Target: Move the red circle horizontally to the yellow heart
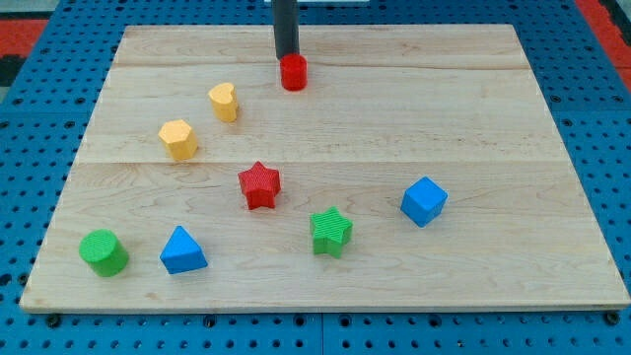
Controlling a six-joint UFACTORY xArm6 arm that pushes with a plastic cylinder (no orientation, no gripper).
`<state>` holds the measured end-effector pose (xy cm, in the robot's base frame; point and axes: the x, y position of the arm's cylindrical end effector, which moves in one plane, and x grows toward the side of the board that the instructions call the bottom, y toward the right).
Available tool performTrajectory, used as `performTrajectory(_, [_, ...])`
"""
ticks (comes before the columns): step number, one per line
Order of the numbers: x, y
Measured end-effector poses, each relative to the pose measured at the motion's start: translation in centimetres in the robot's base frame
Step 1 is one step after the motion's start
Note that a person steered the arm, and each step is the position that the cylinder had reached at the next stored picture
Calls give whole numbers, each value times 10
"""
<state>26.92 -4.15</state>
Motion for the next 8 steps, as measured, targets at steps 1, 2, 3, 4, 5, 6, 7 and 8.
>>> performTrajectory(1, [0,14])
performTrajectory(2, [21,30])
performTrajectory(3, [-4,31])
performTrajectory(4, [5,-1])
performTrajectory(5, [26,10])
performTrajectory(6, [31,56])
performTrajectory(7, [20,16])
performTrajectory(8, [20,-16])
